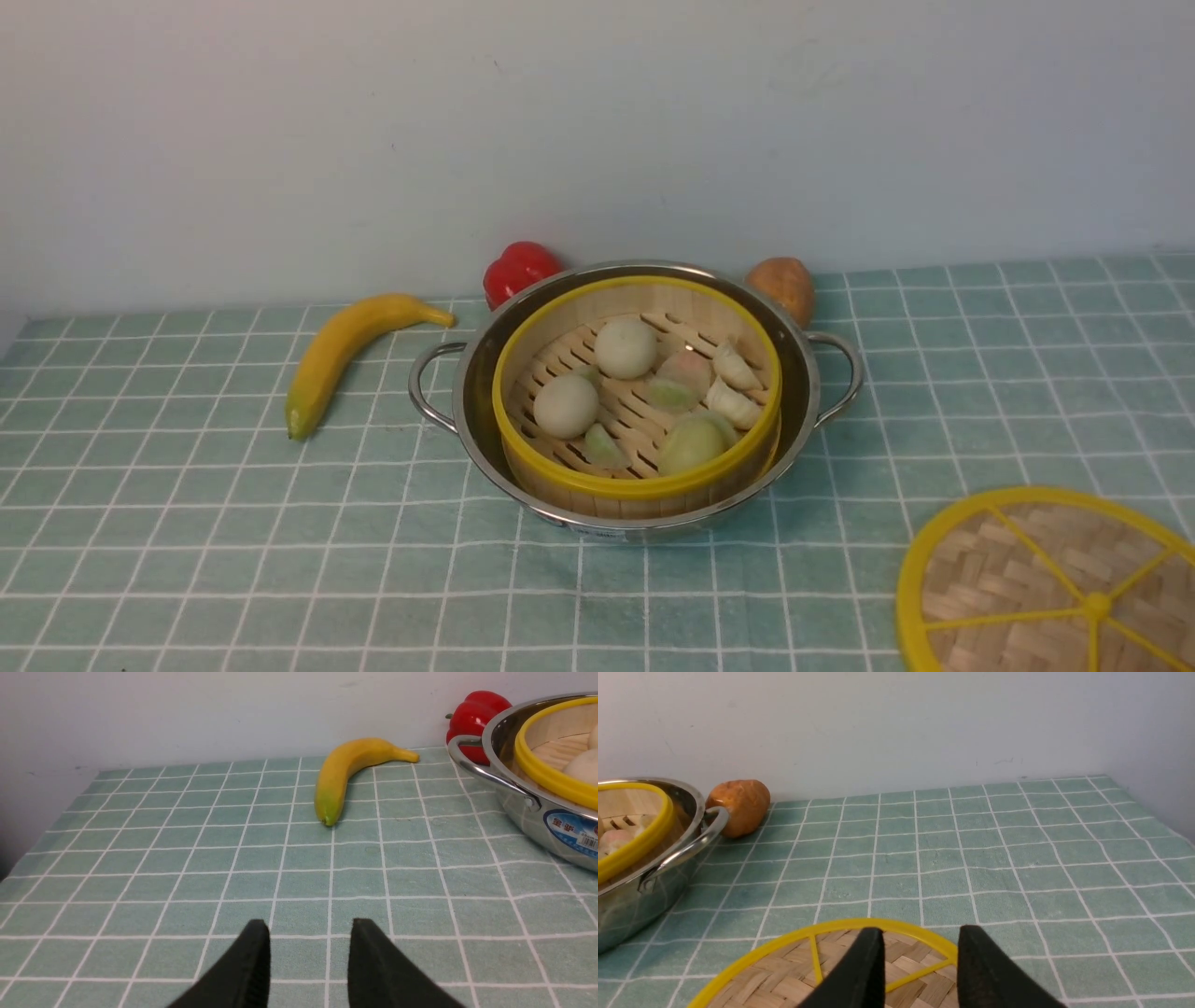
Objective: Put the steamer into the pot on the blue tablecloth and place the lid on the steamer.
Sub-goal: 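Move the gripper down to the bamboo steamer lid and grasp its center knob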
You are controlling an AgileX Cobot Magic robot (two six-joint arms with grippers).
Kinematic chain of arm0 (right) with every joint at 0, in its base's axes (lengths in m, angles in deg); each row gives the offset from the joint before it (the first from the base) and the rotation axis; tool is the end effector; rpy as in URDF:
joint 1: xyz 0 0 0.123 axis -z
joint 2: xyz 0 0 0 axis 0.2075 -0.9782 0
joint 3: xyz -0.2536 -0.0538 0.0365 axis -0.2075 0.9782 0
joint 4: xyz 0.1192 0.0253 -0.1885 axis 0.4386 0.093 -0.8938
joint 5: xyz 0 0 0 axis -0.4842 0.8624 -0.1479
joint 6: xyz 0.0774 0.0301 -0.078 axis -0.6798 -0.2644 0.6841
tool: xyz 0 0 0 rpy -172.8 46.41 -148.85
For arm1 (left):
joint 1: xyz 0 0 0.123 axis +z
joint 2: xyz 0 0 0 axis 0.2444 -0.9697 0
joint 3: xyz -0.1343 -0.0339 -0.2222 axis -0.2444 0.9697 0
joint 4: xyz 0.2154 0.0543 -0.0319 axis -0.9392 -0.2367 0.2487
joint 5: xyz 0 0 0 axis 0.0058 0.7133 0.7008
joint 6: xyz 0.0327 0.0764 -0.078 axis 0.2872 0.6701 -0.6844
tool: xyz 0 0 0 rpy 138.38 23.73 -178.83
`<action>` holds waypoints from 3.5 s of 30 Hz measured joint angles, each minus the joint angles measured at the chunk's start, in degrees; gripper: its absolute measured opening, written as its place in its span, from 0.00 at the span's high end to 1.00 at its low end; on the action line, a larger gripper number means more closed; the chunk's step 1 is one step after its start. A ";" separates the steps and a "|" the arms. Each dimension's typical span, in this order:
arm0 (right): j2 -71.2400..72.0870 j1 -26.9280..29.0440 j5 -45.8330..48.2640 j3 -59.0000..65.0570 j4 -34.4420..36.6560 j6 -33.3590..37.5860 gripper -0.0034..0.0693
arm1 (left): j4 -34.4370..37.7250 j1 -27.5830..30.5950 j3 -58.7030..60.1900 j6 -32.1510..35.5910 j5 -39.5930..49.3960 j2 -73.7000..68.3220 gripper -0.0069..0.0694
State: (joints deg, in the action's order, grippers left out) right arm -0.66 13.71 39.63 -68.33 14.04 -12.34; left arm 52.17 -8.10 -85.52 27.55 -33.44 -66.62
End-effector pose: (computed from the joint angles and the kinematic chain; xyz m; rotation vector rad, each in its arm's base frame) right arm 0.0720 -0.0055 0.1753 0.2430 1.8061 0.1037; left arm 0.0715 0.0036 0.1738 0.0004 1.8370 0.0986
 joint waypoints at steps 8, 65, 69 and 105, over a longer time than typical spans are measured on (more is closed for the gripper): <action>-0.37 -0.05 -0.98 -12.14 0.18 0.01 0.62 | 0.00 0.06 0.00 0.00 0.00 0.00 0.59; -89.58 -12.01 38.12 -54.97 9.82 26.15 0.62 | 0.00 0.06 0.00 0.00 -0.16 0.00 0.59; -90.54 -12.01 40.95 -55.27 7.83 23.14 0.62 | 0.00 0.06 0.00 0.00 -0.16 0.00 0.59; -88.57 -12.01 33.71 -56.04 6.90 20.11 0.75 | 0.00 0.06 0.00 0.00 -0.16 0.00 0.59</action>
State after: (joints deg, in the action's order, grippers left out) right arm -89.23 1.71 73.34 -124.37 20.94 7.77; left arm 52.17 -8.04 -85.52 27.55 -33.60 -66.62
